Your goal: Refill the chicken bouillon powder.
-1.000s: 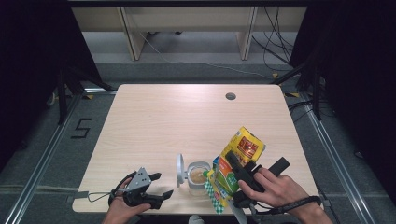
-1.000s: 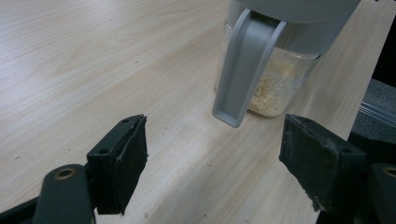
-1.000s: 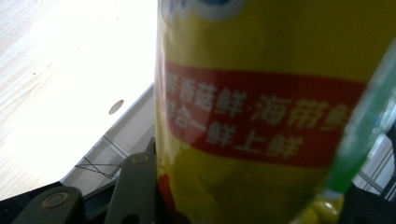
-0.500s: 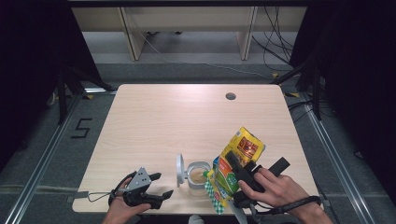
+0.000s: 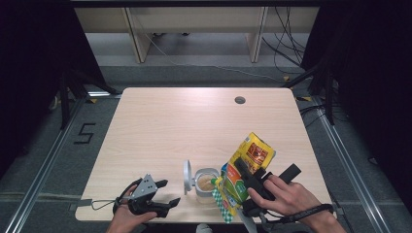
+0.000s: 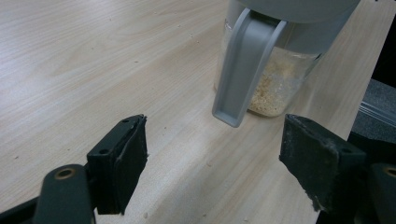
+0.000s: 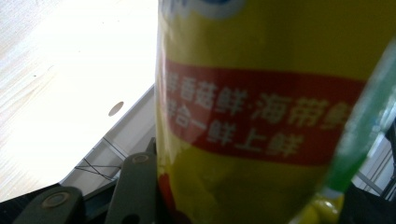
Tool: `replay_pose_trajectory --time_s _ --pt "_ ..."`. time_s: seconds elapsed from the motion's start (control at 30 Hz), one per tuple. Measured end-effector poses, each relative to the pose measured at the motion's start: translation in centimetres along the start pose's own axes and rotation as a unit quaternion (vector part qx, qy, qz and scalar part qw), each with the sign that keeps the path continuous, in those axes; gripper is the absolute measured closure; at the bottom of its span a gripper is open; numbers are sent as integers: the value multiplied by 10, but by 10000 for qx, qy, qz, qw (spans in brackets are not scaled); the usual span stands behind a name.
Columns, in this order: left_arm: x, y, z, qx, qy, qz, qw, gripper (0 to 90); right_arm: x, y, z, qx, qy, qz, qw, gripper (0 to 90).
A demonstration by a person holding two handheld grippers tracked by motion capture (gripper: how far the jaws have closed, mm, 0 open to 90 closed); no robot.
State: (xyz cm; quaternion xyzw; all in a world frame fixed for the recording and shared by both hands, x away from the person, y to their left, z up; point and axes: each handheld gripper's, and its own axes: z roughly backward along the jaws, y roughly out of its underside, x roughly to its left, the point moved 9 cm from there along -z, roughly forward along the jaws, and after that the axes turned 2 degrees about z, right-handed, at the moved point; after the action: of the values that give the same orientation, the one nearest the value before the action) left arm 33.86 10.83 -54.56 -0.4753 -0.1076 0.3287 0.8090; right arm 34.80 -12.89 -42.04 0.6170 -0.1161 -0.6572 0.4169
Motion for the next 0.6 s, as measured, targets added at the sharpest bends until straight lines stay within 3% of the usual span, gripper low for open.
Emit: replay_pose_trajectory --time_s 0.37,0.4,0.5,0.57,0.6 --pt "0 0 0 0 -8 -1 10000 226 0 0 0 6 -2 -14 10000 587" --pt "0 0 0 -2 -8 1 10000 226 1 -1 0 -15 41 -121 9999 587" --pt "0 0 0 -2 -9 2 10000 226 1 1 1 13 61 -134 9999 587" --pt "1 0 0 3 -18 -72 10000 226 0 2 1 52 20 -21 10000 587" --pt "0 0 0 -3 -12 -2 10000 226 1 2 1 47 21 -32 10000 587"
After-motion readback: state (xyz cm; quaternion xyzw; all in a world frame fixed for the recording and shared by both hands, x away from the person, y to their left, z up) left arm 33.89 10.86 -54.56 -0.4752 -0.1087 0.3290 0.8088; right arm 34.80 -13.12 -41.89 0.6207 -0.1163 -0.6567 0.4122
